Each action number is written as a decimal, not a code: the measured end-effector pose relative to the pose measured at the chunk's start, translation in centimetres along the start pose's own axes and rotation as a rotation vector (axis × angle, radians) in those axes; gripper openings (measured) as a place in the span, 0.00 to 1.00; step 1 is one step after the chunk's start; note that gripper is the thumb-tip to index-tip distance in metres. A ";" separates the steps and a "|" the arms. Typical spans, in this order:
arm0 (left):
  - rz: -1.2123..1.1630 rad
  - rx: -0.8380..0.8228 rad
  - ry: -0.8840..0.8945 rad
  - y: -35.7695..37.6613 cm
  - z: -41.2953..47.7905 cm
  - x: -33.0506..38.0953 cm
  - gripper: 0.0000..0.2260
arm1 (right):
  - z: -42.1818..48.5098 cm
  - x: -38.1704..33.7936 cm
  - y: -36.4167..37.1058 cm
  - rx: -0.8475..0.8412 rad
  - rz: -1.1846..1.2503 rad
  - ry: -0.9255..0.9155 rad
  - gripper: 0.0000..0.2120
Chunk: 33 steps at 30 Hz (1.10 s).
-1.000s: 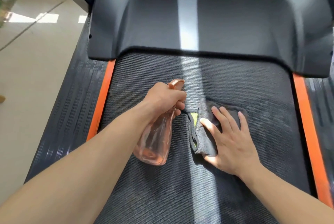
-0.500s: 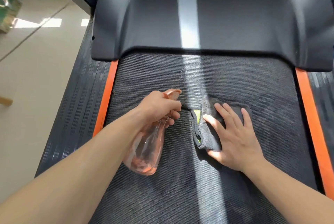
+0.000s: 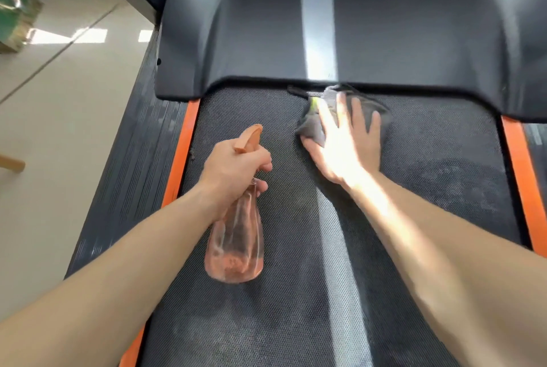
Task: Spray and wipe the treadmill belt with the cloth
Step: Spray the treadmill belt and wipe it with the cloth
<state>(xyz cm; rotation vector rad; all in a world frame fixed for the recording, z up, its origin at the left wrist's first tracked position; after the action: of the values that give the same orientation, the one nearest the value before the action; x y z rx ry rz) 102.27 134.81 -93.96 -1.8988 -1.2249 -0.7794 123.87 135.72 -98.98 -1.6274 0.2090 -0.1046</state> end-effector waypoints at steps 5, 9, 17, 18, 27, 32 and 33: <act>0.119 -0.025 0.077 -1.1 -0.1 2.3 0.05 | -5.0 -7.9 1.3 -0.091 0.142 -0.473 0.44; 0.114 -0.018 0.065 -1.9 0.0 2.6 0.03 | -5.1 -6.2 1.4 -0.134 0.066 -0.650 0.45; 0.115 -0.066 0.076 -2.7 -1.3 1.1 0.07 | -4.0 -5.6 0.5 -0.057 0.078 -0.390 0.41; 0.126 -0.064 0.071 -2.9 -1.2 0.9 0.06 | -7.0 -5.9 1.0 -0.095 0.076 -0.514 0.43; 0.125 -0.076 0.023 -1.8 -2.2 0.2 0.06 | 0.8 -1.0 0.9 -0.147 -0.100 -0.254 0.41; 0.177 -0.145 -0.001 1.3 -2.1 0.8 0.04 | -11.8 2.5 1.3 -0.104 -0.087 -0.212 0.44; 0.183 -0.153 -0.008 1.9 -2.1 1.1 0.04 | -13.5 4.1 1.5 -0.108 -0.078 -0.122 0.45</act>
<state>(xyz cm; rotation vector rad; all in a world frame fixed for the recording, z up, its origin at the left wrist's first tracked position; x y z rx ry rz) 104.24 133.01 -92.44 -2.1057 -1.0034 -0.7867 125.16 121.61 -99.74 -1.7436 0.0579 -0.0537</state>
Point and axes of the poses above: each hand's wrist, its own z-axis towards the middle knuckle, its own y-axis out of the palm, x = y × z, the point moved 7 cm from there along z, towards the middle knuckle, and after that the axes turned 2 degrees about -x, right-handed, at the moved point
